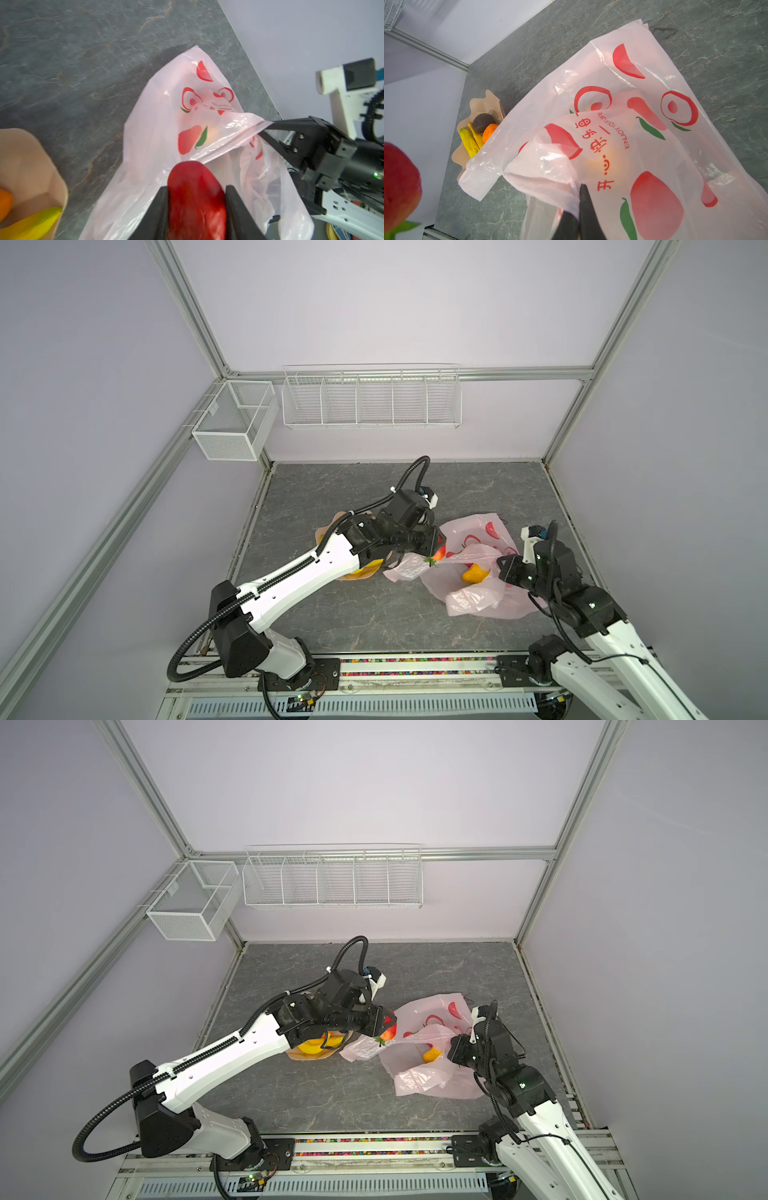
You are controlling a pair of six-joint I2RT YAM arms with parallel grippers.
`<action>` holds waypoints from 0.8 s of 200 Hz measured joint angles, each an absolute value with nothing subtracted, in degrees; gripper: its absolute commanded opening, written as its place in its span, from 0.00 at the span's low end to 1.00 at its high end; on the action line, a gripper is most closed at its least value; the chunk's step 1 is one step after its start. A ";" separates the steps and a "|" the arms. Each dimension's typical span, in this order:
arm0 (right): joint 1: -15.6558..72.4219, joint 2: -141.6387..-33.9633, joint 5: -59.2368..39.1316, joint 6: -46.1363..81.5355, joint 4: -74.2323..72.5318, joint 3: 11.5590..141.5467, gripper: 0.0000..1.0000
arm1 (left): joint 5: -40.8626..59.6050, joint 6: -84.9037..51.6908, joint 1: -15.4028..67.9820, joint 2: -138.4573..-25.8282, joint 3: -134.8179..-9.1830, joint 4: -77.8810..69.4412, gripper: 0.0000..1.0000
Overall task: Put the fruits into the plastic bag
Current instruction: 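Carry the red strawberry with the left gripper into the bag opening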
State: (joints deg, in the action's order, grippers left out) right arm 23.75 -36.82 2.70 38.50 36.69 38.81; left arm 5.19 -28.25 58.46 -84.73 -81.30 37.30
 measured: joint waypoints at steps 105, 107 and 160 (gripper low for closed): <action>23.83 -35.79 1.80 39.07 37.06 39.05 0.06 | 4.78 -33.80 65.63 -95.72 -78.30 29.61 0.14; 23.83 -35.75 1.80 39.16 37.06 39.05 0.06 | 4.75 -33.85 65.63 -95.90 -78.30 29.36 0.14; 23.92 -33.50 0.99 42.96 36.45 38.22 0.06 | 4.82 -38.06 65.14 -104.22 -78.65 24.80 0.14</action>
